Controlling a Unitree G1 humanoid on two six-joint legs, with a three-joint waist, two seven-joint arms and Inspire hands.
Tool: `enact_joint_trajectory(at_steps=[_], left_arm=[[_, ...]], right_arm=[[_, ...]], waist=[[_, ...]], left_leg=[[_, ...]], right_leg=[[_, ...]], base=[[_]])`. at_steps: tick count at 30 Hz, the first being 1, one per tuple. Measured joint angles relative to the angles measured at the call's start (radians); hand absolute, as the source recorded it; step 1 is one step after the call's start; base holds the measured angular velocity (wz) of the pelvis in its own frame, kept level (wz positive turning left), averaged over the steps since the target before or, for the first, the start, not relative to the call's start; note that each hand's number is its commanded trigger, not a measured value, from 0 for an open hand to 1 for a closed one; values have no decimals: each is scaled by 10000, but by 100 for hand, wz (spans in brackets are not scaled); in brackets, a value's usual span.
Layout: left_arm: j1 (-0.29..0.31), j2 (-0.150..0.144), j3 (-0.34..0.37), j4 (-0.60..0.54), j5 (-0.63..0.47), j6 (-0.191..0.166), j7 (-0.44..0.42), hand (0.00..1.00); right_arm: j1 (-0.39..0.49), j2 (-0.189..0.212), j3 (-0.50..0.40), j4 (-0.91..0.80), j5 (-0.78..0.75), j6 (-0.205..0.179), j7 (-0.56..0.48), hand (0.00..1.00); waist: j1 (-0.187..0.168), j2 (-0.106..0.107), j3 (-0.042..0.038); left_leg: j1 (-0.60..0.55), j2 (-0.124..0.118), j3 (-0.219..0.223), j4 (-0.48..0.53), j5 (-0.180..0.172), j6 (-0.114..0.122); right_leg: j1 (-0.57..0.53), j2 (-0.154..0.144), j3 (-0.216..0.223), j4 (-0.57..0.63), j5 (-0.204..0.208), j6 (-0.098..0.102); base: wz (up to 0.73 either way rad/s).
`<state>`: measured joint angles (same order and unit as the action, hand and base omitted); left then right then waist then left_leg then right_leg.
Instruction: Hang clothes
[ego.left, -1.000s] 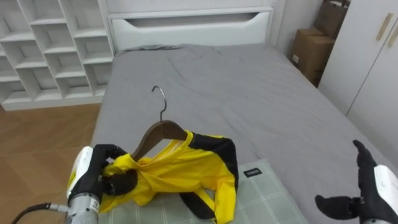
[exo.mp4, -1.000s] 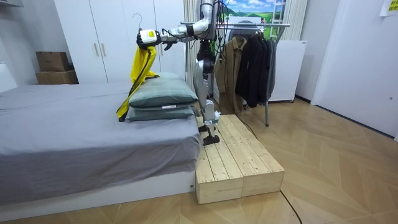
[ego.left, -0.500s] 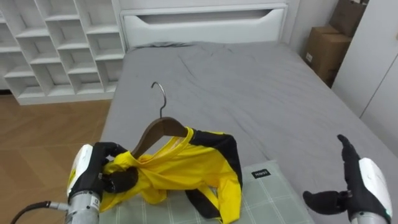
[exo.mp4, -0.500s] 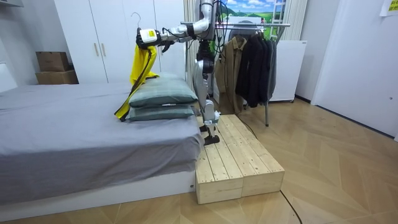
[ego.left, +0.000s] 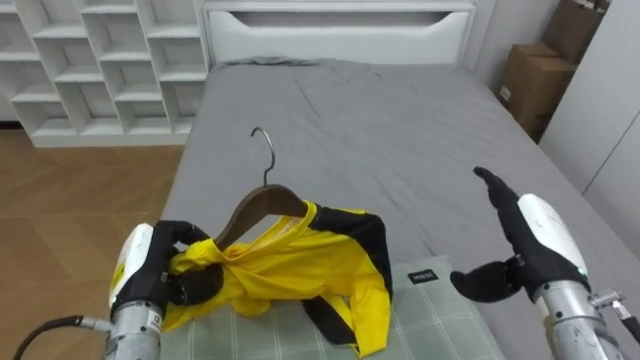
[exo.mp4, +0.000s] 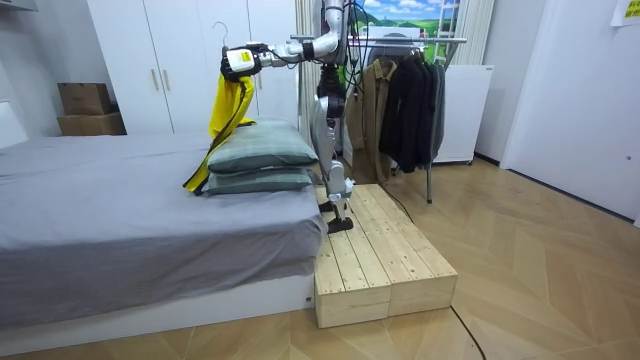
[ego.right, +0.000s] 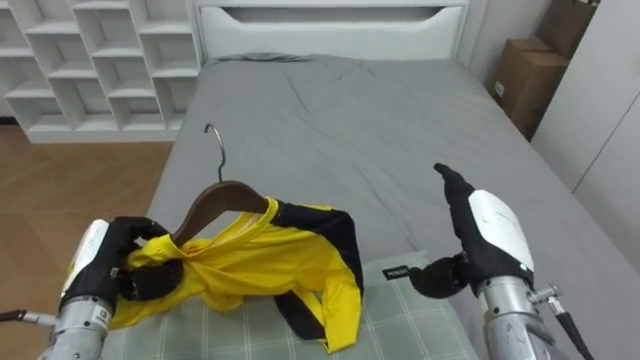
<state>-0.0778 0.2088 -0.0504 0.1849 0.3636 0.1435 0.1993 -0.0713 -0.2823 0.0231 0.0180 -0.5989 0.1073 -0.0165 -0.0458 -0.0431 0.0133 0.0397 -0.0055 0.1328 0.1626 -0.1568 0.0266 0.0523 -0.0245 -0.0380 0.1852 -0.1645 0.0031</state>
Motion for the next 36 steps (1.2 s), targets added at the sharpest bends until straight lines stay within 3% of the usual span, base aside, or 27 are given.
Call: enact_joint_trajectory(at_steps=[5, 14, 21, 26, 28, 36], left_arm=[[-40, 154, -330, -102, -10, -1, -405, 100], [-134, 169, -718, -109, -5, -28, -1050, 100], [-359, 162, -799, -126, 3, -398, -1256, 100], [-417, 141, -877, -698, 21, -463, -1469, 100], [-418, 130, -923, -735, 11, -670, -1521, 100], [-418, 115, -926, -735, 12, -700, -1703, 100]], right_arm=[[-141, -1, 247, 0, -37, 1, 262, 0], [-941, 0, 534, -1, -14, -93, 526, 0], [-954, 2, 738, 1, -8, -260, 914, 0], [-955, 2, 736, 1, -8, -268, 1411, 0], [-955, 3, 736, 2, -25, -270, 1553, 0], [-955, 4, 735, 2, -19, -278, 1825, 0]], waist=[[-12, -64, -38], [-7, -124, -30], [25, -129, -20], [56, -133, -17], [55, -128, -13], [63, -106, 29]], left_leg=[[-29, -5, -63, 28, 1, 1], [55, -9, -110, 52, 1, 1], [48, -18, -262, 52, 1, 1], [38, -27, -270, 29, 1, 1], [48, -27, -269, 29, 1, 2], [48, -33, -287, 6, 1, 2]], right_leg=[[16, -24, -200, 2, 0, 0], [154, -33, -233, -28, 0, 0], [183, -32, -347, -21, 0, 0], [165, -33, -324, -22, -2, 3], [171, -35, -338, -22, -2, 3], [170, -50, -414, -28, -2, 3]], base=[[5], [2], [3], [0], [0], [0]])
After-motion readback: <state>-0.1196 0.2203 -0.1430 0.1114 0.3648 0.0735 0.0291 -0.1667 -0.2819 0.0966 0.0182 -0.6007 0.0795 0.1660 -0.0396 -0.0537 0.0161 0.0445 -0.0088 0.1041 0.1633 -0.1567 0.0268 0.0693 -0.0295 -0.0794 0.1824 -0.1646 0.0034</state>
